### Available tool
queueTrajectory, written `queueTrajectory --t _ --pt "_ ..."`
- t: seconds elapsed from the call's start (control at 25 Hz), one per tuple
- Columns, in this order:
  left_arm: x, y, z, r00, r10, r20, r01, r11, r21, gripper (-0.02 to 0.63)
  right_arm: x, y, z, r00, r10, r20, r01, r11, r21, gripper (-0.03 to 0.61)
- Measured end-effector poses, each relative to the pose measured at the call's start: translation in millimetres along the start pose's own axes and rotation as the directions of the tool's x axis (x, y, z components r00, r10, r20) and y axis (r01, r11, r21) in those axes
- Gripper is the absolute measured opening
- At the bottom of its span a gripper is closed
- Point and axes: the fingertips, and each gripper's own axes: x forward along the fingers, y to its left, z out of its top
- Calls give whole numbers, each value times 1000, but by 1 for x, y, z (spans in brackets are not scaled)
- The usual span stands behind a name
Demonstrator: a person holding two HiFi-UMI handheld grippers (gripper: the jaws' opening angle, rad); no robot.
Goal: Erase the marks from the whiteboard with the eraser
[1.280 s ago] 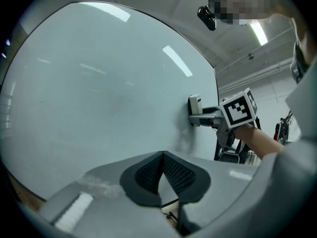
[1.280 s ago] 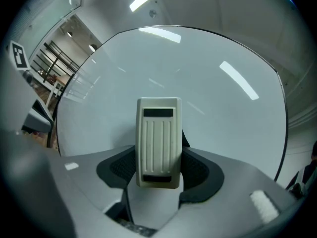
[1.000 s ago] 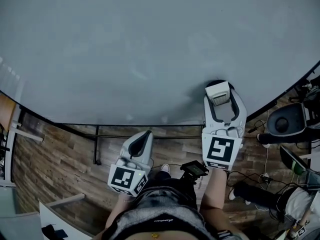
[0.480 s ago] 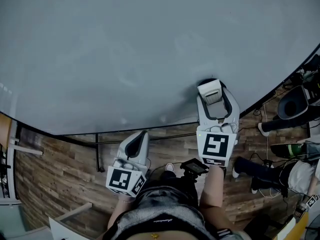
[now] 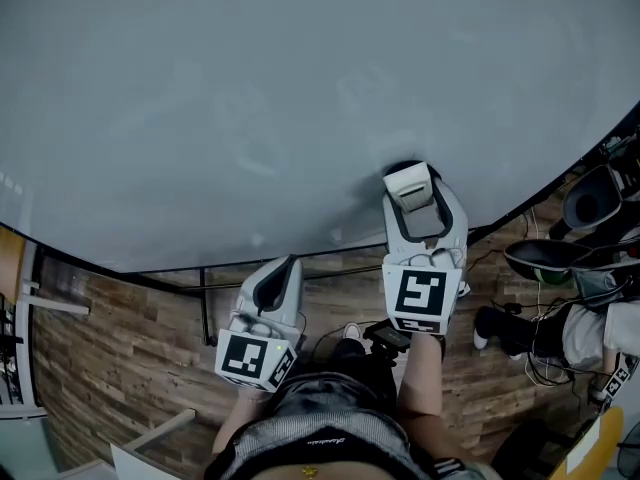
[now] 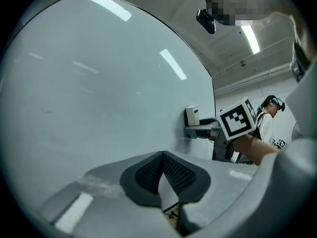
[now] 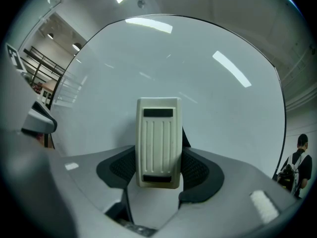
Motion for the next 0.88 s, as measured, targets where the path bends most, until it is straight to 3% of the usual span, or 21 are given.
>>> queueTrajectory --t 0.28,0.56,0.88 --pt "-21 22 17 998 -16 58 15 1000 19 5 1 53 4 999 37 -10 -37 999 32 262" --pt "-36 56 15 998 -16 60 16 1000 2 5 10 109 3 997 83 -5 -82 992 99 262" --pt "-48 87 15 999 -16 44 16 1000 0 3 13 169 32 989 147 12 -147 985 85 264"
